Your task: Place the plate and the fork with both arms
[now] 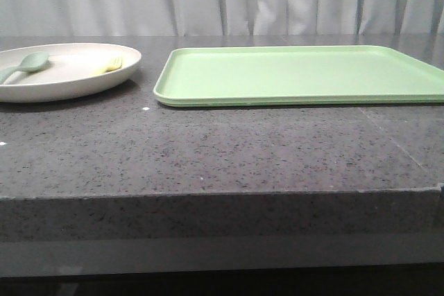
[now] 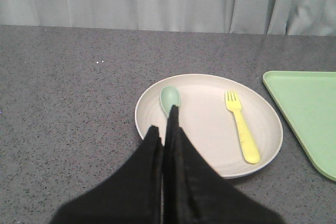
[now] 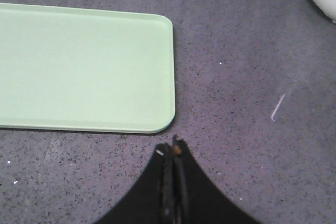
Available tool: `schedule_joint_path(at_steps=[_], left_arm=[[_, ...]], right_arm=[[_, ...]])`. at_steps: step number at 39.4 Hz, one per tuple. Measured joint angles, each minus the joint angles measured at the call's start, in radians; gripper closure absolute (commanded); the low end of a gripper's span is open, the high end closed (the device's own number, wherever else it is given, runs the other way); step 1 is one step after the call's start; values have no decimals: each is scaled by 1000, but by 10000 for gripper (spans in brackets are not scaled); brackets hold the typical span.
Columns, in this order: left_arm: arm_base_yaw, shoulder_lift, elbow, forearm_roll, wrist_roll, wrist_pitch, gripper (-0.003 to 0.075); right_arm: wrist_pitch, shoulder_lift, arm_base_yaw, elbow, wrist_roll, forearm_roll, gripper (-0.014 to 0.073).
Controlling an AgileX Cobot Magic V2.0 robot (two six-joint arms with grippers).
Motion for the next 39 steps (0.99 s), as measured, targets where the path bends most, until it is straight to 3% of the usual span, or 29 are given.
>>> schedule_joint_path(at_steps=[6,8,10,13,16,18,33,39], left_arm=[[0,7,0,0,0,0,734],[0,7,0,0,0,0,694],[0,7,0,0,0,0,549],[0,7,0,22,0,0,240],[0,7,0,41,0,0,79],[0,7,0,49,0,0,16],[0,7,0,39,0,-10,139],[0,15,2,14,0,-37,146]], right_arm=[[0,4,0,0,0,0,658],[0,4,0,0,0,0,621],[-2,4,0,0,1,0,484],[-8,4,0,0,1,0,234],[-8,4,0,0,1,0,80],[-8,4,0,0,1,0,22],[-8,4,0,0,1,0,12],[-8,4,0,0,1,0,12]])
